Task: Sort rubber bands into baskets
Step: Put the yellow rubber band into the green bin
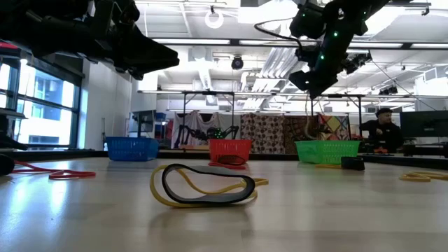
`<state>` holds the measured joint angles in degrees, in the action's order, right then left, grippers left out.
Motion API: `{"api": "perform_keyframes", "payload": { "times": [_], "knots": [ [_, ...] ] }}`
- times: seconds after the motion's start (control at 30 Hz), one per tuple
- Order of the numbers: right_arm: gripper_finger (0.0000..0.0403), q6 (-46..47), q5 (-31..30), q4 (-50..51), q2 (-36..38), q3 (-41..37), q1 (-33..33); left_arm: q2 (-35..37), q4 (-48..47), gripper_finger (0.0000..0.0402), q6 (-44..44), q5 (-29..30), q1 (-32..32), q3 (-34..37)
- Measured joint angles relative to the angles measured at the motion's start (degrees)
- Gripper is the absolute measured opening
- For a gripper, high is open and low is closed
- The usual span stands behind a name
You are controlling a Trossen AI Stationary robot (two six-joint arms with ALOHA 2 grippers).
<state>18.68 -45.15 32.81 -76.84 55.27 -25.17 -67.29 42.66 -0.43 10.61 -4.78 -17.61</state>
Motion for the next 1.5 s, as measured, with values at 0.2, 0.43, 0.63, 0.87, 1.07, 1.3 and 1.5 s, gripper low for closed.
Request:
{"api": "perform_keyframes", "payload": {
  "times": [0.2,0.43,0.63,0.87,1.07,1.3,1.5],
  "knots": [
    [0.0,4.79,0.41,1.97,-0.04,-2.03,-0.15,-0.02,-0.42,0.0113,0.04,0.01,0.0,0.0],
    [0.0,7.83,5.76,-4.56,-0.08,-10.84,-3.36,-0.02,-0.4,0.0113,0.98,0.03,0.0,-0.02],
    [0.0,8.17,11.43,-7.66,-0.08,-13.44,-6.53,-0.02,-0.4,0.0113,1.07,0.35,0.0,-0.02],
    [0.0,9.53,18.31,-12.17,-1.84,-13.4,-10.78,-0.02,-0.38,0.0113,1.07,0.42,0.0,-0.02],
    [0.0,8.48,25.61,-10.98,-6.68,-12.31,-14.83,-0.02,-0.35,0.0113,1.13,0.44,0.0,-0.02],
    [0.0,8.04,27.98,-6.18,-9.48,-7.26,-17.91,-0.02,-0.35,0.0113,2.14,0.44,0.0,-0.03],
    [0.0012,5.76,29.98,-7.07,-11.21,-6.47,-18.44,-0.02,-0.35,0.0113,2.14,0.46,0.0,-0.02]
  ]
}}
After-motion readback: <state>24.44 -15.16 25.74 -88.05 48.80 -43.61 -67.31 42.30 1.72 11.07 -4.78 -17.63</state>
